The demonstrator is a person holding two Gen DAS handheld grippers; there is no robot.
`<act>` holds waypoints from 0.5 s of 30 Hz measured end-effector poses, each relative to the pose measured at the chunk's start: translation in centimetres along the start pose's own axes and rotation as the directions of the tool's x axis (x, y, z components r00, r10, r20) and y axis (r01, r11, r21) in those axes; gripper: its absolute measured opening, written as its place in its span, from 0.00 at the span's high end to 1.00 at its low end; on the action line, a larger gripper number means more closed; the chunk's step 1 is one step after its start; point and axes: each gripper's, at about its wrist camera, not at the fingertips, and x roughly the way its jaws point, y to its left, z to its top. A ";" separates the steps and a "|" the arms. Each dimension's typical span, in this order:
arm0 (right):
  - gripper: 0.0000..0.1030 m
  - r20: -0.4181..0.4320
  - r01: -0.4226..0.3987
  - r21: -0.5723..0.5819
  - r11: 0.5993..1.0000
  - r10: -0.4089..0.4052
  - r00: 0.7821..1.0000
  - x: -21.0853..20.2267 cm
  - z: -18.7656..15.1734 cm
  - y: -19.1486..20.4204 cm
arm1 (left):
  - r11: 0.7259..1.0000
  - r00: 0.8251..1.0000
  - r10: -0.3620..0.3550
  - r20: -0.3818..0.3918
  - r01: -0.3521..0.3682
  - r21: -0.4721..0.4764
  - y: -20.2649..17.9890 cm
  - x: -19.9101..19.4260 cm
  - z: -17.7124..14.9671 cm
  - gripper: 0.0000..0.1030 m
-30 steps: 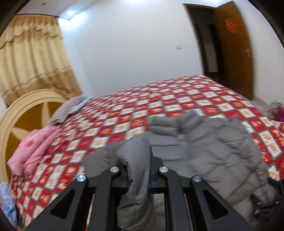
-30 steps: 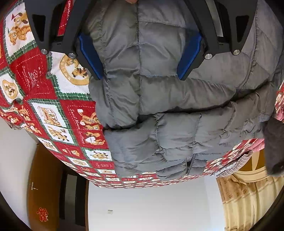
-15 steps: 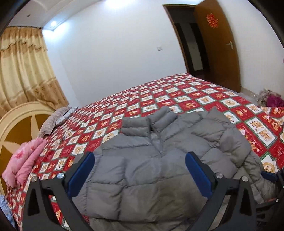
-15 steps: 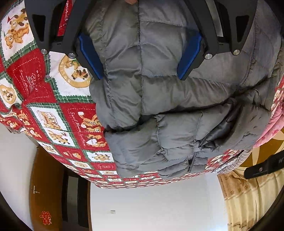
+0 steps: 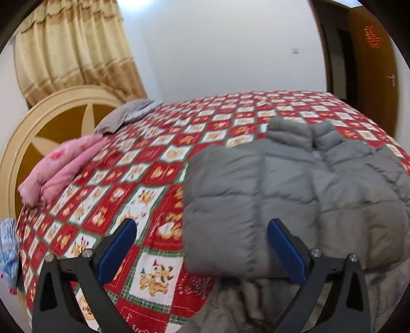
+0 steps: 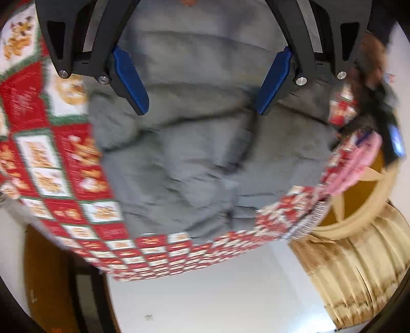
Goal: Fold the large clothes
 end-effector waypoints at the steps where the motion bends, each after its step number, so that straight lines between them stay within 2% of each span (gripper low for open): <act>1: 0.17 -0.014 -0.020 0.005 1.000 0.021 1.000 0.7 0.5 0.7 | 1.000 1.000 0.005 -0.007 -0.005 -0.009 0.1 0.2 -0.2 0.00; 6: 0.17 -0.086 -0.106 0.004 0.994 0.106 0.991 5.9 1.6 3.4 | 1.000 1.000 0.012 -0.024 -0.012 -0.011 0.5 0.6 -0.9 0.00; 7: 0.24 -0.100 -0.118 -0.001 0.993 0.118 0.988 6.9 1.7 3.8 | 1.000 1.000 0.014 -0.024 -0.014 -0.007 0.5 0.5 -0.9 0.00; 8: 0.41 -0.121 -0.119 -0.011 0.993 0.117 0.986 8.1 1.6 4.1 | 1.000 1.000 0.015 -0.024 -0.015 -0.001 0.5 0.4 -1.0 0.00; 9: 0.50 -0.129 -0.118 -0.014 0.993 0.115 0.985 8.5 1.5 4.4 | 1.000 1.000 0.017 -0.023 -0.017 0.004 0.8 0.5 -1.0 0.00; 10: 0.68 -0.132 -0.119 -0.013 0.993 0.117 0.984 8.9 1.5 4.3 | 1.000 0.999 0.024 -0.022 -0.024 0.009 1.0 0.5 -1.0 0.00; 11: 0.74 -0.123 -0.118 -0.014 0.993 0.116 0.986 8.8 1.5 4.2 | 1.000 0.999 0.028 -0.022 -0.028 0.012 1.2 0.6 -1.1 0.00; 13: 0.79 -0.100 -0.116 -0.036 0.993 0.112 0.989 7.9 1.3 4.1 | 0.999 0.999 0.038 -0.031 -0.038 0.022 1.5 1.0 -1.3 0.00; 15: 0.80 -0.066 -0.095 -0.064 0.993 0.091 0.994 6.4 1.2 3.7 | 0.998 0.998 0.051 -0.047 -0.049 0.034 1.7 1.5 -1.6 0.00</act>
